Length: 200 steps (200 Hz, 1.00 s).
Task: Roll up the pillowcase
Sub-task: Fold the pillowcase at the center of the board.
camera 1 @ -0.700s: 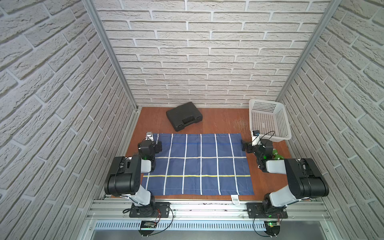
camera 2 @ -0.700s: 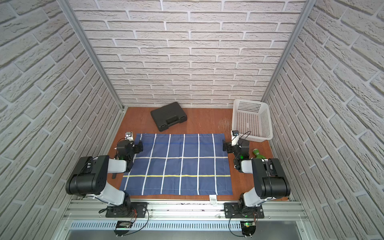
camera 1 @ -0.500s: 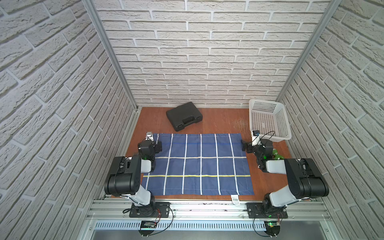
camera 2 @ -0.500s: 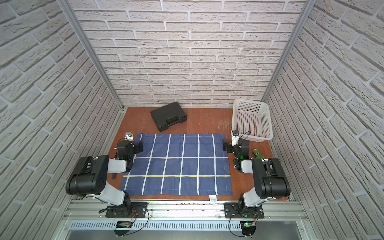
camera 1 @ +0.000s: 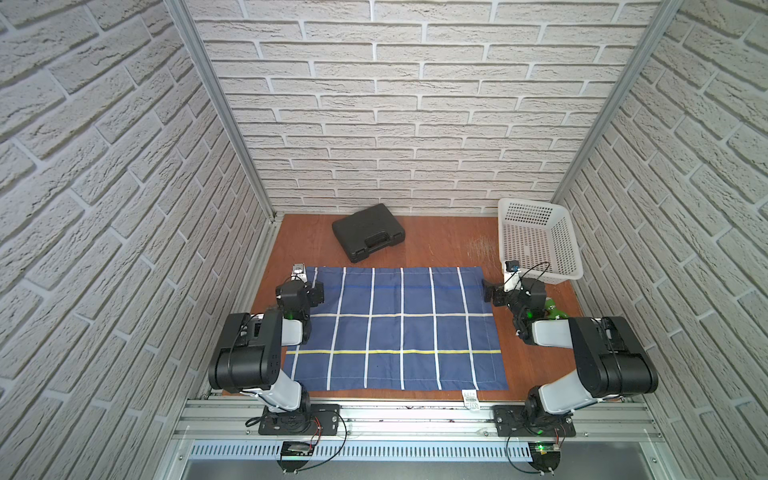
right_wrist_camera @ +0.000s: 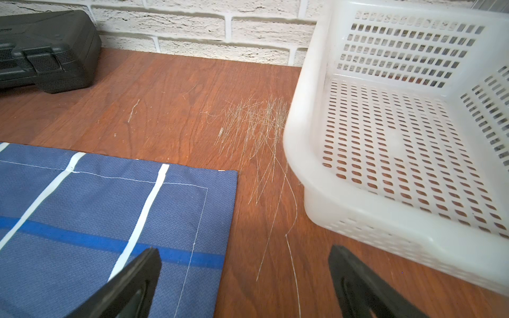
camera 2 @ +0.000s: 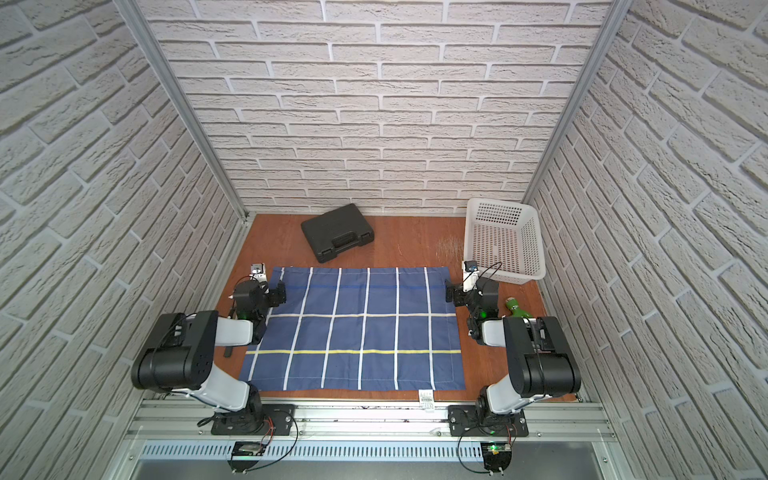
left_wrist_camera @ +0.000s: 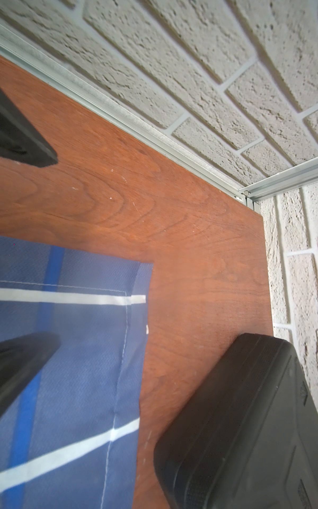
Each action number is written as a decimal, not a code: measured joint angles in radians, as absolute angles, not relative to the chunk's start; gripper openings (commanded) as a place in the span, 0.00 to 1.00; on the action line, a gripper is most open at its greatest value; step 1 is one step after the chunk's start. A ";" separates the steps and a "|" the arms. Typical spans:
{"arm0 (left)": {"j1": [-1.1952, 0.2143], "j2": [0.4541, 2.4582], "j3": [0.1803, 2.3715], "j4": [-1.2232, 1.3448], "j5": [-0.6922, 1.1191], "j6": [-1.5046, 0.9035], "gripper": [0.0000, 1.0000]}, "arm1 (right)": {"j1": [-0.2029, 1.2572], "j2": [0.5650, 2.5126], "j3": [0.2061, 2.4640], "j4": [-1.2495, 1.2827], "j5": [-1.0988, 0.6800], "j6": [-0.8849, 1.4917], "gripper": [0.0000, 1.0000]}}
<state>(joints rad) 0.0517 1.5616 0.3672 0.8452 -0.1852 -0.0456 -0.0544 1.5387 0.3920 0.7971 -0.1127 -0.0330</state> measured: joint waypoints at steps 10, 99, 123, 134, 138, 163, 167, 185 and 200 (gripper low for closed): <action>0.052 1.559 0.371 0.834 -0.173 -0.045 0.98 | -0.054 1.539 0.392 0.797 -0.113 -0.033 1.00; 0.111 1.216 0.726 0.138 0.018 0.047 0.98 | -0.029 1.225 0.590 0.305 -0.243 -0.094 1.00; 0.199 1.231 0.838 -0.089 0.148 0.080 0.98 | -0.001 1.150 0.684 0.091 -0.293 -0.103 0.99; 0.231 1.275 0.895 -0.188 0.200 0.099 0.98 | 0.011 1.147 0.730 -0.005 -0.305 -0.101 0.99; 0.239 1.295 0.913 -0.217 0.216 0.109 0.98 | 0.015 1.150 0.746 -0.039 -0.310 -0.100 0.99; 0.270 1.446 1.032 -0.384 0.300 0.155 0.96 | 0.041 1.188 0.812 -0.194 -0.307 -0.059 0.97; 0.270 1.470 1.050 -0.406 0.310 0.161 0.96 | 0.044 1.195 0.820 -0.212 -0.301 -0.051 0.96; 0.271 1.578 1.114 -0.473 0.344 0.179 0.94 | 0.064 1.254 0.857 -0.276 -0.260 0.006 0.95; 0.270 1.655 1.156 -0.509 0.358 0.191 0.91 | 0.077 1.312 0.888 -0.309 -0.215 0.049 0.95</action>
<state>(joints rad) 0.2703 1.6547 1.1564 -0.5095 0.3580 0.1913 0.0772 1.3125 0.8875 -0.3092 -0.2150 0.0494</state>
